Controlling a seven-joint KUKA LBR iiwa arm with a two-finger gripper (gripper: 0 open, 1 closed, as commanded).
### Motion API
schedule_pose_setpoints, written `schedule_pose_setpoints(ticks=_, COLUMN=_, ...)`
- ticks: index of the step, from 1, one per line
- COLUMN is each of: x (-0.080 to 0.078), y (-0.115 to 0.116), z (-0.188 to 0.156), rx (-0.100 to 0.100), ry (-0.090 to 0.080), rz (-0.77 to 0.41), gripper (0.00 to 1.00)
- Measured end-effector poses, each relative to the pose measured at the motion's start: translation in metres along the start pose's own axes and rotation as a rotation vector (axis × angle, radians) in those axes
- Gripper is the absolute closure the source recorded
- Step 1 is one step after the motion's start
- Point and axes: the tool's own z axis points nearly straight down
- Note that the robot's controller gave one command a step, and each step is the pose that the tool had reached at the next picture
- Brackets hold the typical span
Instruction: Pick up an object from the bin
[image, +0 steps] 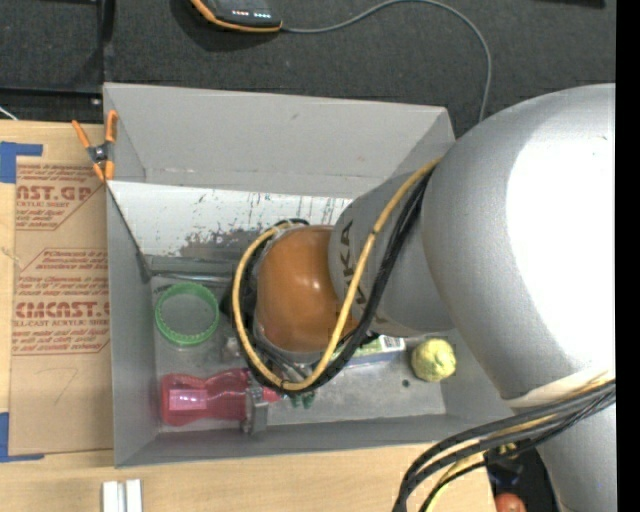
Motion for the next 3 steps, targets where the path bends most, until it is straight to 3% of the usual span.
schedule_pose_setpoints(ticks=1, x=0.006, y=0.006, z=0.002, rx=0.005, ry=0.013, rz=0.208, gripper=1.00)
schedule_pose_setpoints(ticks=2, x=0.006, y=0.006, z=0.001, rx=0.004, ry=0.013, rz=0.208, gripper=1.00)
schedule_pose_setpoints(ticks=3, x=0.006, y=0.007, z=-0.032, rx=0.004, ry=0.015, rz=0.208, gripper=1.00)
